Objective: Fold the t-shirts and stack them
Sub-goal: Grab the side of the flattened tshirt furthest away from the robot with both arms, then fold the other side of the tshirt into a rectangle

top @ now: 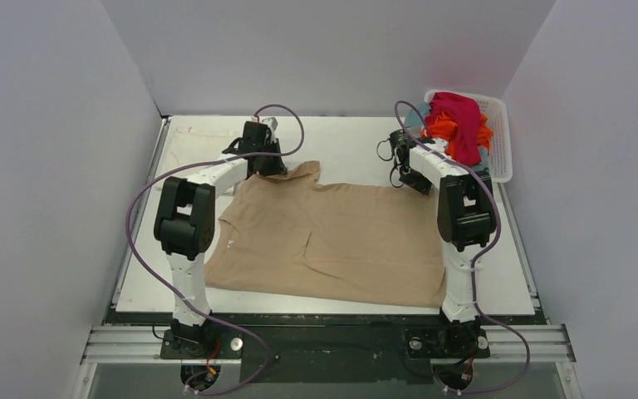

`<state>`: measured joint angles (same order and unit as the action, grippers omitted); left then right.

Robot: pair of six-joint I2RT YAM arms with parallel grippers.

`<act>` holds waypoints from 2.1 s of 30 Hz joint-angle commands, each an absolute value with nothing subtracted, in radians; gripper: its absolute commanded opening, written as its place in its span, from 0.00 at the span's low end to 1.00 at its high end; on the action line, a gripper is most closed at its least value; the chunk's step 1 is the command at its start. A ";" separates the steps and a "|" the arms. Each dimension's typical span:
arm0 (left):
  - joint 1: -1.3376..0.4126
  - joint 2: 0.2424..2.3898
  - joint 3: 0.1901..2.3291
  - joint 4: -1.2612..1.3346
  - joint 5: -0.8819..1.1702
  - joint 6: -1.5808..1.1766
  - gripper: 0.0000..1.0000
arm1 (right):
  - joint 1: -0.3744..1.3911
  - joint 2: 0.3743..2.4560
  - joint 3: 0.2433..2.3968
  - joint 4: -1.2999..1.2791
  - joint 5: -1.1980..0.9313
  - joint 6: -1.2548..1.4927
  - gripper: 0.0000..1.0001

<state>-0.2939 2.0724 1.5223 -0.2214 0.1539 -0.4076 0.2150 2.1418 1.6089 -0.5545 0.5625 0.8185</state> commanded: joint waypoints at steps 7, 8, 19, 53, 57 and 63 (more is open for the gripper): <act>-0.292 1.975 1.502 -0.146 0.185 -0.428 0.00 | 0.212 2.190 1.706 -0.655 0.589 0.942 0.46; -0.291 1.974 1.502 -0.147 0.186 -0.432 0.00 | 0.212 2.195 1.712 -0.654 0.579 0.951 0.47; -0.278 1.957 1.485 -0.132 0.202 -0.454 0.00 | 0.228 2.209 1.658 -0.606 0.453 1.020 0.47; -0.254 1.762 1.235 -0.051 0.268 -0.445 0.00 | 0.217 2.038 1.413 -0.411 0.413 0.942 0.00; -0.254 1.736 1.214 -0.039 0.296 -0.451 0.00 | 0.229 1.961 1.327 -0.324 0.398 0.918 0.00; -0.253 1.650 1.124 -0.022 0.290 -0.491 0.00 | 0.279 1.813 1.244 -0.322 0.464 0.866 0.00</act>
<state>-0.2600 1.7565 1.1709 -0.0883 0.2695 -0.4595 0.2390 1.9488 1.2915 -0.3141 0.4057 0.9089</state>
